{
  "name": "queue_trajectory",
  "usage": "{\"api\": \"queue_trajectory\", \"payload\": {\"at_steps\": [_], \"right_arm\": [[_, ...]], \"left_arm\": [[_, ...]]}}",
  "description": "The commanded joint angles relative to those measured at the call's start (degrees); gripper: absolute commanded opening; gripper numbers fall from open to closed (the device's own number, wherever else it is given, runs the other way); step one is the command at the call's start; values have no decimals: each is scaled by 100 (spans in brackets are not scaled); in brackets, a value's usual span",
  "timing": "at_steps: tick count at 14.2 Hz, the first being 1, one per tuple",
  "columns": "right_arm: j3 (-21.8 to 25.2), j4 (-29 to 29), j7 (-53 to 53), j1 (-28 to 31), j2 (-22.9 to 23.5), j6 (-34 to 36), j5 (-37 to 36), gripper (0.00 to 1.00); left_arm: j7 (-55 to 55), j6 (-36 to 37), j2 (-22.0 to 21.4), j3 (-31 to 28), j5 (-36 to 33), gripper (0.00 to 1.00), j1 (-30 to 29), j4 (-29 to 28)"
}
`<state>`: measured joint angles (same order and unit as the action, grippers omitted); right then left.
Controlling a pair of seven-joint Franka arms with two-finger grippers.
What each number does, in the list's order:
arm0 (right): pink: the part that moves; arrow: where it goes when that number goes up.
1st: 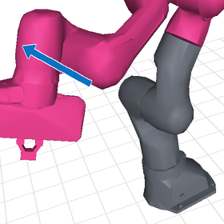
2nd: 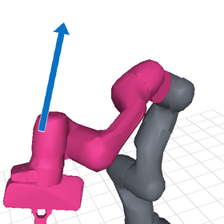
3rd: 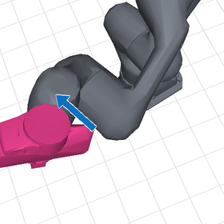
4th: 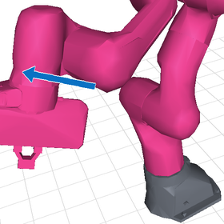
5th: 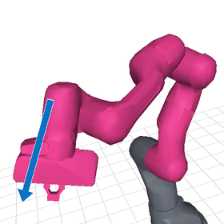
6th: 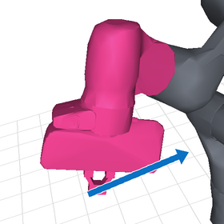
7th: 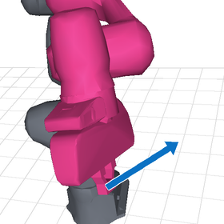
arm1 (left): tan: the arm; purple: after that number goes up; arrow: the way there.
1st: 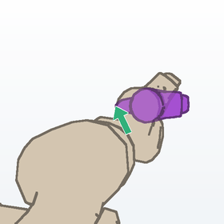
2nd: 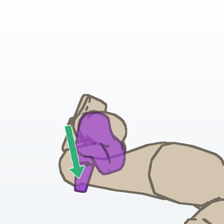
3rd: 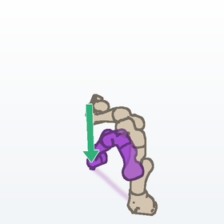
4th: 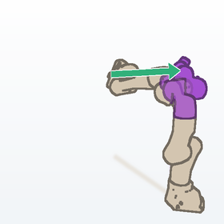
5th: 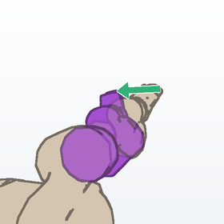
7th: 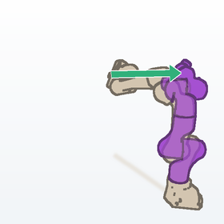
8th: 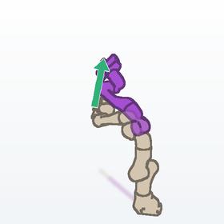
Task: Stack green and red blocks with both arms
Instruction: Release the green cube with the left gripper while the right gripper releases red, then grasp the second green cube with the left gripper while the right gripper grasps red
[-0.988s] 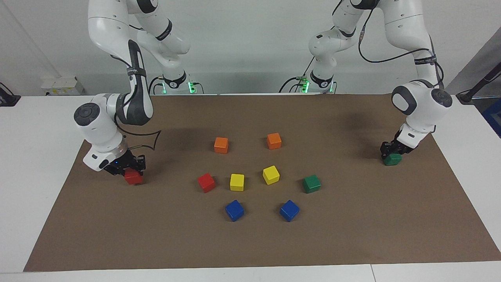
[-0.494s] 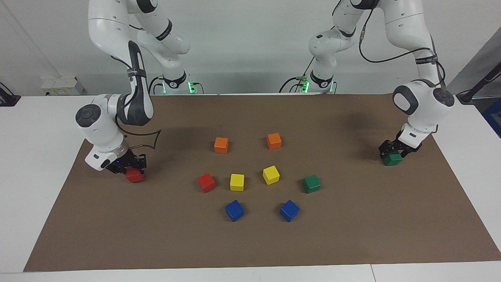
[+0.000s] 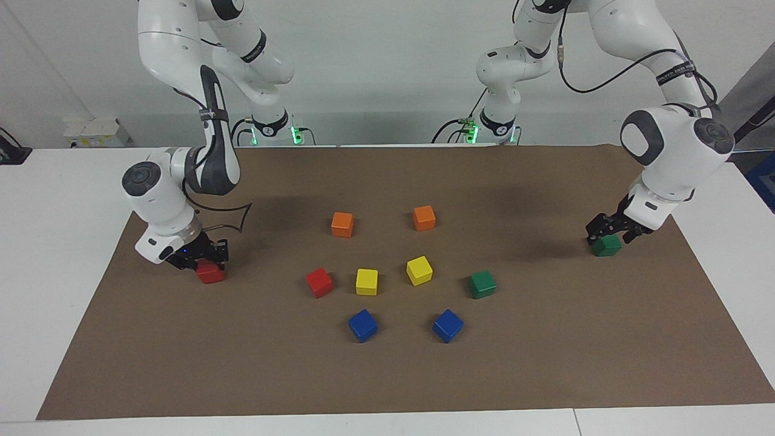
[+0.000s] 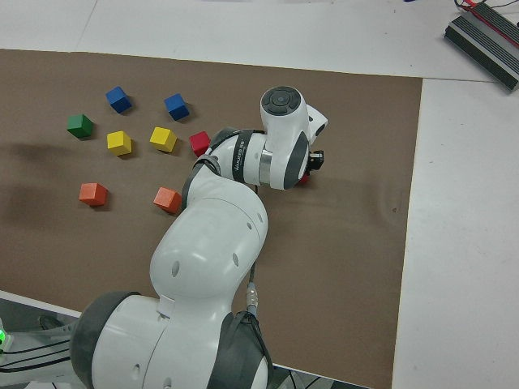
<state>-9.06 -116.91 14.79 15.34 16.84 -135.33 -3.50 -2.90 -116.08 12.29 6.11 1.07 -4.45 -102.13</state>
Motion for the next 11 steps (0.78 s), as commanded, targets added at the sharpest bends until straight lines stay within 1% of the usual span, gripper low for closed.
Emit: {"api": "queue_trajectory", "payload": {"at_steps": [1,2,3,4,6,7,8,9,11], "right_arm": [[-26,-69,-73,48,-84,-64,25,100],[-26,-8,-73,39,-136,6,25,100],[-26,184,-73,22,-181,312,25,100],[-26,517,-81,-5,-224,837,17,100],[-130,1159,-509,-75,-295,1708,25,100],[-192,1580,-825,-240,-278,2130,25,100],[-193,1949,-1229,-486,-243,2456,25,100],[-193,2188,-1659,-793,-199,2616,-18,100],[-184,2296,-2451,-1478,-67,2434,-193,100]], "left_arm": [[-815,120,326,-84,-2,100,662,447],[-1044,129,370,-84,24,100,848,527],[-1255,68,423,-75,33,100,1006,545],[-1361,68,545,-75,33,100,1164,580],[-2017,59,1027,-92,7,100,1533,1017],[-2309,7,1282,-92,-19,100,1666,1237],[-2373,-55,1407,-92,-19,100,1684,1318],[-2425,-151,1486,-92,-19,100,1693,1327],[-2627,-572,1680,-101,-54,100,1868,1293]]}}
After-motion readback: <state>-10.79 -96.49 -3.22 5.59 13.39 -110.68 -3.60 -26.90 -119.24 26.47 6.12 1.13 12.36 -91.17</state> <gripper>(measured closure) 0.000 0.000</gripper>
